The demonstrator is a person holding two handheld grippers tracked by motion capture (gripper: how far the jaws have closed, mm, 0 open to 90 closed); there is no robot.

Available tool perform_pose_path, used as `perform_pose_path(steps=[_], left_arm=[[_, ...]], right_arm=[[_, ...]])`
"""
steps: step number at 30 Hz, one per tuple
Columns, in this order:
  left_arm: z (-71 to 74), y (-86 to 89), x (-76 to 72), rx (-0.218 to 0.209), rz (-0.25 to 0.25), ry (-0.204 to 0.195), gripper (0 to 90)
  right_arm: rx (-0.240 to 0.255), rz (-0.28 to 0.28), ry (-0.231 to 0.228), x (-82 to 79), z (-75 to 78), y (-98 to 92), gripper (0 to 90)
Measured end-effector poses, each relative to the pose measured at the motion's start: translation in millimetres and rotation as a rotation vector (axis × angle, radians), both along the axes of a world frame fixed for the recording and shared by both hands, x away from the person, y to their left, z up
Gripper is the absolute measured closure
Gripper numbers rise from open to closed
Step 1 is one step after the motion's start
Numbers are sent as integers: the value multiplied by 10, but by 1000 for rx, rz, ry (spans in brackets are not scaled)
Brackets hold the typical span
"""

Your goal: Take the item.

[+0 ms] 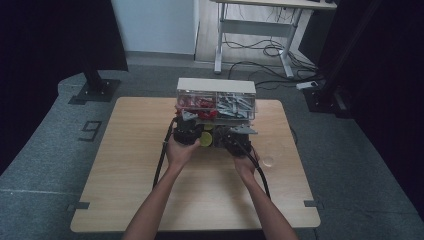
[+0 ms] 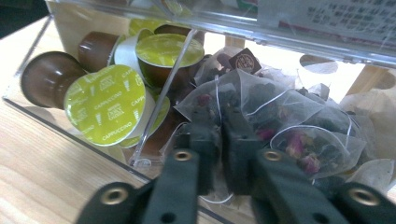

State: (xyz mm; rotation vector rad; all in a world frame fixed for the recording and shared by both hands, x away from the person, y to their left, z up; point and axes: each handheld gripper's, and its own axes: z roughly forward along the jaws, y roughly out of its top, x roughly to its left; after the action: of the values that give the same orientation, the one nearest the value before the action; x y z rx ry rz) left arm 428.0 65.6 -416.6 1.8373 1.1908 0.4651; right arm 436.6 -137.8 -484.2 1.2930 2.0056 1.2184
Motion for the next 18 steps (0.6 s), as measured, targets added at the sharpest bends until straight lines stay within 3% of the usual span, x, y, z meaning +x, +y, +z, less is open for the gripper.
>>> perform_pose_path(steps=[6, 10, 18], left_arm=[[-1, 2, 0, -5, 1, 1, 900], [5, 13, 1, -36, -4, 11, 900], [7, 4, 4, -30, -4, 10, 900]], right_arm=[[13, 20, -4, -25, 41, -49, 891], [18, 36, -30, -65, 108, -88, 892], [29, 45, -55, -112, 197, -132, 892]])
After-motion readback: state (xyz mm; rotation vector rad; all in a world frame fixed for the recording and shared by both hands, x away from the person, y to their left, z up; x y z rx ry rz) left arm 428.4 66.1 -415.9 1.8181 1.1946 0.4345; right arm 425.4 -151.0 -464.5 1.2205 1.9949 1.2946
